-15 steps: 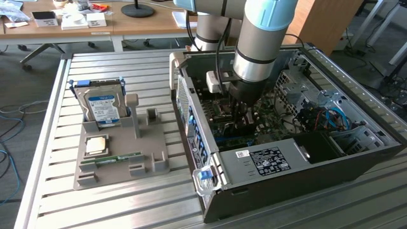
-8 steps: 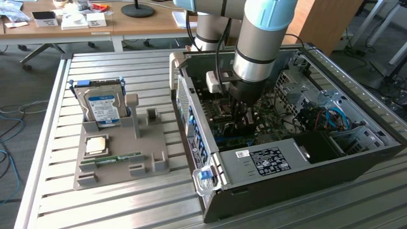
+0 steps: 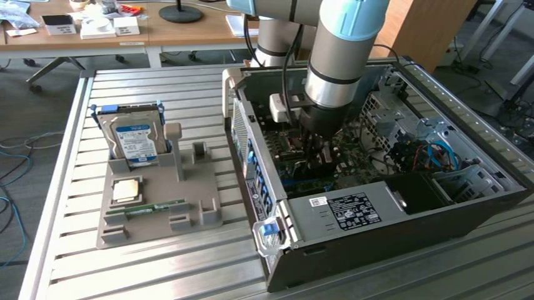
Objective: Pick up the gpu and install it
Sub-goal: 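Insert the gpu into the slot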
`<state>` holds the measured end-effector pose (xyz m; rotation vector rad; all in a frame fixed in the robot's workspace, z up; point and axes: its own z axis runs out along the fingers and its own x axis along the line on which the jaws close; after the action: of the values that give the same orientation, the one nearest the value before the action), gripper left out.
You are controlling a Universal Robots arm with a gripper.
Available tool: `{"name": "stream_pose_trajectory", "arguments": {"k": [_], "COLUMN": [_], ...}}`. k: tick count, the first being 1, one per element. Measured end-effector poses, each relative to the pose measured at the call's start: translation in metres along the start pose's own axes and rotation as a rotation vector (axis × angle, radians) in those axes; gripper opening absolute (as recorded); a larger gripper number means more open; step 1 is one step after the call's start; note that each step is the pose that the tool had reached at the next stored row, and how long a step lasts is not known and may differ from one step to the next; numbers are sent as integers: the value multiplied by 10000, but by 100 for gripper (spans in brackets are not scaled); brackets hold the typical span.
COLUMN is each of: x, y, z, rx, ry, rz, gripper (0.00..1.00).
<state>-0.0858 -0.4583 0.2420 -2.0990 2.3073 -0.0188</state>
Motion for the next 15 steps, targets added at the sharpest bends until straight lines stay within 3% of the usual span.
{"name": "stream_pose_trajectory", "arguments": {"k": [15], "x": [0], "y": [1], "z": [28], "rx": [1], "ry": [-2], "rz": [0], "gripper": [27]}}
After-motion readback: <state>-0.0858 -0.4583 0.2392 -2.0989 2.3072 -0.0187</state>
